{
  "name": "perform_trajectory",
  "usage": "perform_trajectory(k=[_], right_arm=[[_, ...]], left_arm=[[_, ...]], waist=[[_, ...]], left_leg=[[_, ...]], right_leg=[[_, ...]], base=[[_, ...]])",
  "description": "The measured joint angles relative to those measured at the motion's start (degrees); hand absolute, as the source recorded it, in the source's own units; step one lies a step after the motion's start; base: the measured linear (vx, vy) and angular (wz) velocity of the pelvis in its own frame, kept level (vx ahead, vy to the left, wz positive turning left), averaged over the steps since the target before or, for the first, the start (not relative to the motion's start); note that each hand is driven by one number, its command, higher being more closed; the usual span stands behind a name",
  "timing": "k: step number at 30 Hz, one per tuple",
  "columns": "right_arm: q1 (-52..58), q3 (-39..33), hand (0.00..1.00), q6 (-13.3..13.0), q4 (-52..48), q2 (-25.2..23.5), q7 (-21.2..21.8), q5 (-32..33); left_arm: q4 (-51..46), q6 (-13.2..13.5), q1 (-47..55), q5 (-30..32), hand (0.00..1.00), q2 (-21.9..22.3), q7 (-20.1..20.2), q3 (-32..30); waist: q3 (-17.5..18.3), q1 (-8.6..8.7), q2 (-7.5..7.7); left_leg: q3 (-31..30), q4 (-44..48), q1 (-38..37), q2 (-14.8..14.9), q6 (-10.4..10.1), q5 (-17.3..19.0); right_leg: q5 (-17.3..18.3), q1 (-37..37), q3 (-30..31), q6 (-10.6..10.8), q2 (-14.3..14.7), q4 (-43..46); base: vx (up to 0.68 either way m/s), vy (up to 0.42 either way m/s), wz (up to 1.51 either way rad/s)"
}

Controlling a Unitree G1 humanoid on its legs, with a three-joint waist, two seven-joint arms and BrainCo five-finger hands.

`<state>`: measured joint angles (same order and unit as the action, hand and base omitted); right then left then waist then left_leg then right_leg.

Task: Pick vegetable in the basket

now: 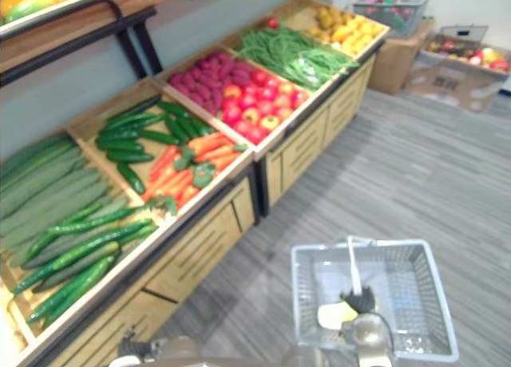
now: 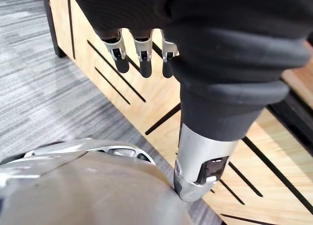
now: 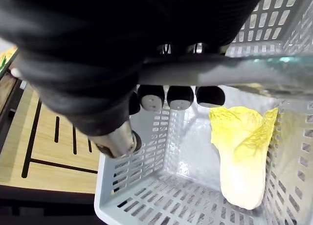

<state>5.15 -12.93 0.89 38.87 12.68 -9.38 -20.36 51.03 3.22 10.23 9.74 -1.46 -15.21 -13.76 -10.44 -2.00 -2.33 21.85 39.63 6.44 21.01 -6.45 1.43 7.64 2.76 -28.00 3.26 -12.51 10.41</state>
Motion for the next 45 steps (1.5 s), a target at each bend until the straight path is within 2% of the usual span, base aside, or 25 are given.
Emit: perform_trajectory(k=[2,4,5,6,7,8,10,11,12,13,14,15,17,18,20,24,26,27,28,30,33,35,38,40,45], right_arm=[[0.1,-0.1,1.0,0.3,0.0,0.3,0.0,0.0],[0.0,-0.1,1.0,0.3,0.0,0.3,0.0,0.0],[-0.1,-0.2,1.0,0.4,0.0,0.2,0.0,0.0],[0.0,-0.3,1.0,0.4,0.0,0.2,0.0,0.0],[-0.7,-0.1,1.0,0.2,0.0,-3.0,0.1,-0.1],[-1.2,-0.1,1.0,0.0,0.0,-3.2,0.1,-0.1],[-2.1,0.3,1.0,-0.1,0.0,-3.2,0.1,-0.4],[-2.4,0.6,1.0,-0.2,0.1,-3.2,0.2,-1.3],[-2.4,0.7,1.0,-0.3,0.2,-3.1,0.2,-1.7],[-2.7,0.4,1.0,-0.2,1.2,-2.8,0.4,-2.2],[-2.5,0.3,1.0,0.0,2.0,-2.5,0.8,-2.2],[-2.1,0.4,1.0,0.0,2.3,-2.8,1.0,-2.1],[-2.2,0.4,1.0,-0.3,2.3,-4.1,1.2,-2.1],[-2.3,0.4,1.0,-0.5,2.2,-4.6,1.1,-2.1],[-2.3,0.4,1.0,-0.8,2.2,-4.8,1.2,-2.0],[-2.7,-0.6,1.0,-0.8,3.4,-4.8,1.1,-2.0],[-3.4,-1.9,1.0,-0.6,5.0,-5.6,1.0,-1.5],[-3.6,-2.7,1.0,-0.4,5.3,-6.0,0.9,-1.5],[-3.9,-4.0,1.0,0.0,6.6,-6.1,0.4,-1.3],[-3.7,-5.2,1.0,0.2,7.1,-6.1,-0.2,-0.2],[-2.5,-6.7,1.0,0.5,8.6,-6.4,-0.4,1.2],[-1.3,-7.3,1.0,0.5,9.0,-6.4,-1.7,2.8],[-0.5,-9.6,1.0,0.4,9.0,-6.2,-2.8,2.9],[-0.2,-11.3,1.0,0.4,9.0,-5.7,-2.9,3.1],[1.4,-17.4,1.0,0.4,9.3,-4.7,-3.3,3.6]], left_arm=[[-0.9,0.1,-0.1,0.1,0.0,0.0,0.4,0.0],[-0.8,-0.1,-0.4,0.2,0.0,0.0,0.5,0.0],[-0.6,-0.3,-0.3,0.4,0.0,0.1,0.5,0.0],[-0.6,-0.8,-0.2,0.6,0.0,0.2,0.5,0.1],[0.7,-1.5,-0.3,2.4,0.0,-2.0,0.5,-1.1],[1.6,-2.2,-0.2,2.7,0.0,-2.0,0.5,-2.0],[1.9,-3.0,0.0,2.8,0.0,-1.8,0.5,-2.3],[1.9,-3.0,0.1,2.8,0.0,-1.7,0.5,-2.3],[1.9,-3.0,0.3,2.8,0.0,-1.6,0.5,-2.3],[2.3,-3.2,0.2,2.9,0.0,-1.0,0.5,-2.0],[2.4,-3.3,0.4,3.0,0.0,-1.0,0.3,-1.3],[2.0,-3.2,0.7,3.0,0.0,-1.6,0.2,-0.1],[1.5,-3.3,0.6,2.9,0.0,-2.8,-0.2,0.6],[1.3,-3.2,0.1,2.9,0.0,-3.3,-0.4,0.7],[0.9,-3.2,-0.1,2.9,0.0,-3.3,-0.6,1.0],[0.3,-3.0,-1.0,2.9,0.0,-3.3,-0.7,1.0],[0.4,-2.9,-1.2,2.8,0.0,-4.2,-0.7,1.0],[0.5,-2.9,-1.2,2.8,0.0,-4.9,-0.7,1.0],[1.0,-2.9,-1.0,2.7,0.0,-4.3,-0.7,1.0],[1.2,-2.9,-0.1,2.7,0.0,-3.1,-0.7,0.5],[1.6,-2.7,0.1,2.7,0.0,-3.3,-0.7,-0.5],[1.6,-2.7,0.2,1.9,0.0,-3.2,-0.7,-1.9],[1.7,-2.7,0.3,1.7,0.0,-3.2,-0.7,-2.4],[1.7,-2.7,0.3,1.7,0.0,-3.2,-0.7,-2.4],[-0.7,-2.7,1.3,1.7,0.0,-2.5,-0.8,-2.4]], waist=[[-0.2,-0.07,0.3],[-0.2,-0.15,0.38],[-0.2,-0.12,0.29],[0.1,-0.16,-0.24],[0.3,-0.62,3.57],[0.4,-0.89,4.21],[0.3,-1.63,4.35],[0.3,-1.69,4.23],[0.2,-1.53,4.57],[0.1,-1.24,3.97],[0.3,-0.99,3.29],[0.3,-0.69,3.44],[0.3,0.1,4.34],[0.1,0.22,4.91],[0.0,0.17,5.59],[0.2,0.15,6.1],[0.2,-0.06,7.24],[0.1,-0.04,7.53],[0.4,-0.25,7.04],[0.9,-0.46,5.67],[1.2,-0.17,4.7],[1.1,-0.29,4.76],[0.9,-0.26,3.96],[0.6,0.15,3.03],[1.6,0.3,0.0]], left_leg=[[5.7,-3.6,3.1,-2.4,0.2,3.5],[9.4,-10.2,3.7,-5.4,0.0,3.9],[11.9,-19.1,3.4,-8.6,0.8,2.4],[12.9,-26.3,3.0,-10.8,2.1,-3.0],[13.3,-33.8,0.4,-15.6,8.5,-3.7],[13.1,-33.0,0.3,-16.0,10.3,-2.5],[13.3,-32.4,-0.9,-16.7,11.1,-1.9],[13.3,-32.7,-1.7,-17.2,11.1,-1.6],[13.2,-32.7,-2.0,-17.8,10.6,0.0],[12.5,-34.3,-3.5,-17.9,10.2,1.8],[12.1,-36.5,-5.0,-18.4,9.4,1.4],[11.8,-38.0,-6.4,-19.0,9.0,1.1],[10.0,-38.5,-7.1,-19.4,9.0,1.0],[8.7,-38.4,-7.1,-19.4,8.9,1.0],[7.2,-38.4,-6.9,-19.3,8.6,0.8],[3.4,-37.2,-4.4,-18.0,6.2,-0.8],[0.9,-37.3,-2.5,-17.3,4.0,-2.3],[0.5,-37.6,-2.4,-17.0,3.5,-2.8],[-0.8,-40.3,-3.0,-15.4,1.8,-5.3],[-2.2,-43.2,-3.8,-13.0,1.0,-8.7],[-5.6,-45.1,-4.7,-10.7,0.7,-11.3],[-8.2,-45.0,-4.9,-9.4,0.1,-11.8],[-8.5,-42.9,-3.6,-9.0,0.0,-11.9],[-6.7,-41.1,-2.8,-9.3,1.0,-11.4],[-6.9,-45.4,-4.6,-10.3,2.0,-13.0]], right_leg=[[-0.4,2.1,-2.4,0.4,0.6,-2.4],[-0.6,3.4,-4.0,0.7,0.5,-3.3],[-0.7,4.5,-5.3,0.9,0.6,-3.6],[-0.8,5.1,-6.3,1.3,1.2,-3.7],[-0.9,7.9,-7.0,2.1,1.3,-6.8],[-0.9,9.1,-6.9,2.1,1.2,-7.8],[-1.0,11.0,-6.8,2.2,0.7,-8.2],[-0.9,11.4,-6.8,5.2,-0.3,-6.4],[0.1,10.9,-6.8,6.8,-1.1,-3.8],[2.5,8.4,-6.2,8.7,-3.8,5.7],[2.4,5.2,-5.1,8.6,-6.4,15.1],[0.1,0.4,-1.7,8.1,-9.3,25.9],[-0.7,-3.6,3.2,7.8,-10.8,33.1],[1.2,-3.9,3.2,5.7,-10.8,33.1],[2.9,-4.5,2.8,4.9,-10.6,31.2],[3.3,-4.7,5.6,4.3,-9.4,14.6],[2.0,-4.6,11.3,5.2,-7.5,3.7],[0.0,-4.5,11.7,7.2,-6.9,3.3],[-0.3,-4.4,11.0,6.9,-4.1,2.9],[0.1,-4.0,8.7,6.2,-1.4,2.9],[0.9,-0.8,5.2,4.8,2.2,1.9],[1.5,2.1,2.9,3.7,4.3,0.2],[2.1,3.4,0.8,3.0,4.8,-0.3],[2.6,4.1,-0.1,2.8,4.6,-0.3],[3.4,4.4,-1.2,3.0,4.2,0.1]], base=[[0.21,-0.043,0.45],[0.17,0.066,0.43],[0.25,0.171,0.49],[0.52,0.29,1.1],[0.48,0.245,1.05],[0.4,0.179,0.94],[0.09,0.038,0.17],[0.05,0.057,0.08],[0.04,0.076,0.18],[0.03,0.101,0.26],[-0.02,0.149,0.34],[-0.02,0.123,0.29],[0.0,0.035,0.48],[0.01,-0.056,0.63],[-0.01,-0.097,0.49],[-0.01,-0.201,0.56],[-0.01,-0.362,0.48],[0.02,-0.452,0.43],[0.05,-0.364,0.22],[0.1,-0.308,0.19],[0.12,-0.249,0.52],[0.08,-0.189,0.56],[0.02,-0.088,0.39],[-0.02,-0.019,0.31],[-0.01,0.01,0.13]])
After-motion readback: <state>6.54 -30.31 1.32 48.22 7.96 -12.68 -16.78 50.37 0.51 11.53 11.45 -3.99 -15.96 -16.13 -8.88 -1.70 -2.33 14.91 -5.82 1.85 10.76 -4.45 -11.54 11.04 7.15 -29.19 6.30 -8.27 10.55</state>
